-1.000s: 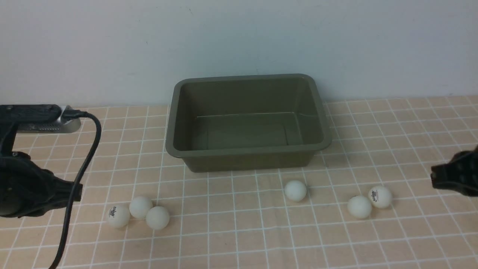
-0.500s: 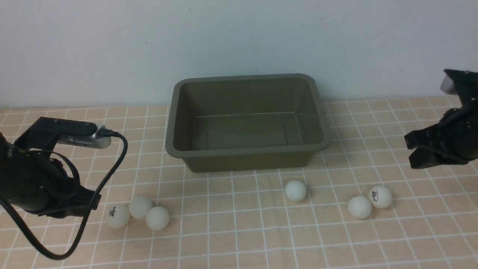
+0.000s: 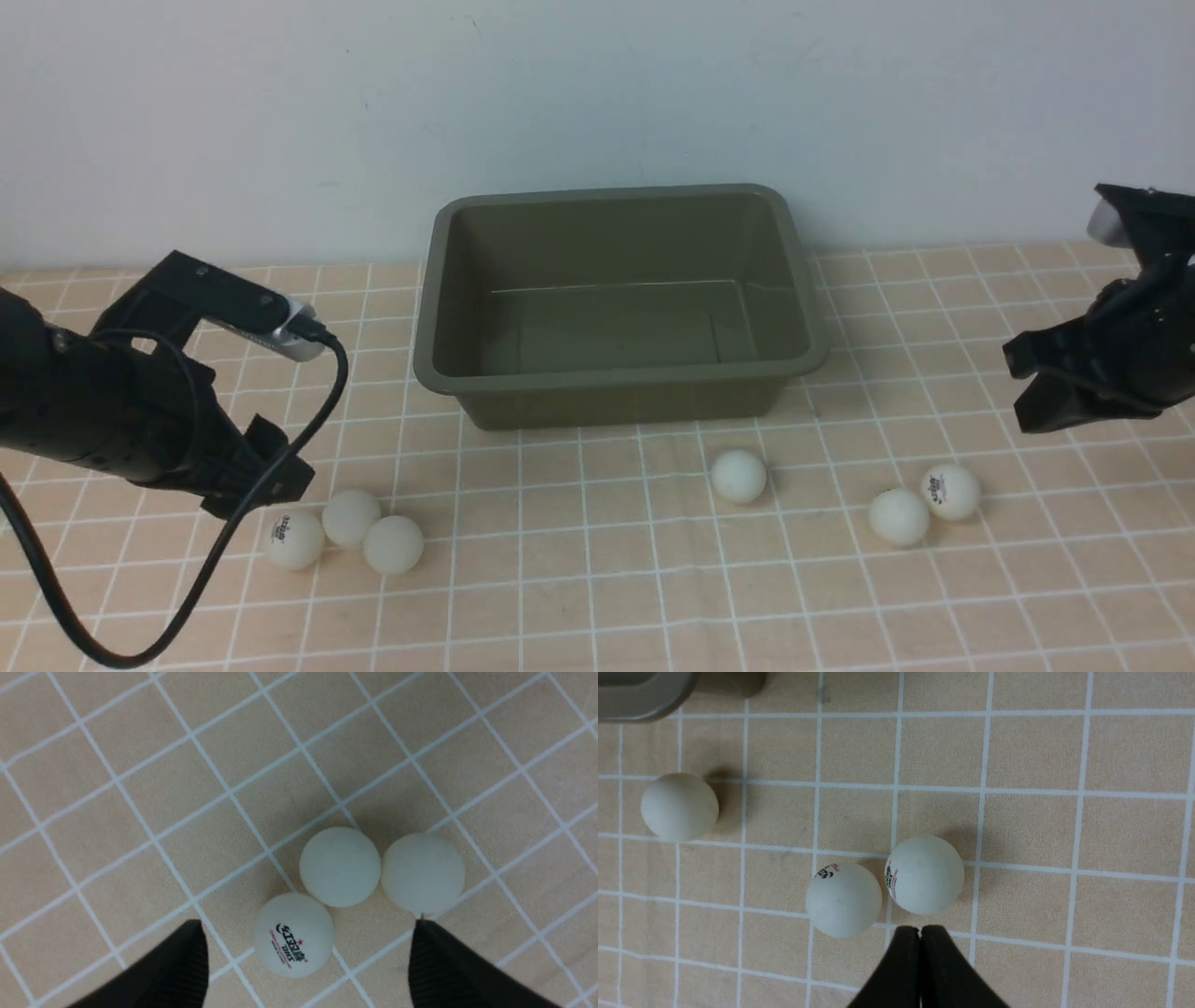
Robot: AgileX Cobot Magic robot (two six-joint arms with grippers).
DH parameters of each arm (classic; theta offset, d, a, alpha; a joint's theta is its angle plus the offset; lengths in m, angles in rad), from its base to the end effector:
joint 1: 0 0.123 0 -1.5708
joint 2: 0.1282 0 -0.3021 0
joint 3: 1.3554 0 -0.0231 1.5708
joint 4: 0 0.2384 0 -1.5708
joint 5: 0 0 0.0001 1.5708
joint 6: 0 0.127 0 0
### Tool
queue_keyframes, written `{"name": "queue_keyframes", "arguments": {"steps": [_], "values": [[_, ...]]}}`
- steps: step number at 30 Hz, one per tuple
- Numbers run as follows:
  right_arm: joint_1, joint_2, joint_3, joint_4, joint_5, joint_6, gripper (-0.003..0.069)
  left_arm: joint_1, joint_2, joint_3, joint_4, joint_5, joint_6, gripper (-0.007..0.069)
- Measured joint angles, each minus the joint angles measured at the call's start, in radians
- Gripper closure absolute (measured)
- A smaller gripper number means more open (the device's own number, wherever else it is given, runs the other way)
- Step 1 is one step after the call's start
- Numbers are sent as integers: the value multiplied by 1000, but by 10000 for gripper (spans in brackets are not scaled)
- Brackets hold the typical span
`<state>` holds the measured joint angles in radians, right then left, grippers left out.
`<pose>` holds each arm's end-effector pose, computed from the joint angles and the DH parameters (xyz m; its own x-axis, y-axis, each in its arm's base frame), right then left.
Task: Put the table tennis balls into the box on the light coffee tablecloth.
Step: 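Reach for and grasp a ping pong ball on the table beside the basket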
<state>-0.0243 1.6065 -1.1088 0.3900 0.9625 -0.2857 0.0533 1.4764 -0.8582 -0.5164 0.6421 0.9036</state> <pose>0.3060 0.0322 0.2297 -0.9681 -0.0287 -0.2490 -0.1028 0.9514 0.2902 0.2832 -0.0225 0.2156 -0.7565 0.3987 -0.5184 0.4820 0.8756 -0.0300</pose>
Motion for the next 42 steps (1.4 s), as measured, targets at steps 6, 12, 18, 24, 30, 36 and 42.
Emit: {"name": "queue_keyframes", "arguments": {"steps": [6,12,18,24,30,36,42], "values": [[0,0,0,-1,1,0,675,0,62,0,17,11,180,95],[0,0,0,4,2,0,675,0,112,0,16,4,243,95],[0,0,0,13,2,-14,675,0,165,-1,15,-22,254,95],[0,0,0,36,2,-27,675,0,207,-2,13,-33,261,95],[0,0,0,37,2,-32,675,0,243,-2,12,-58,275,95],[0,0,0,42,1,-33,675,0,253,-6,-49,-96,310,97],[0,0,0,43,1,-34,675,0,298,-8,-88,-99,326,205]]}}
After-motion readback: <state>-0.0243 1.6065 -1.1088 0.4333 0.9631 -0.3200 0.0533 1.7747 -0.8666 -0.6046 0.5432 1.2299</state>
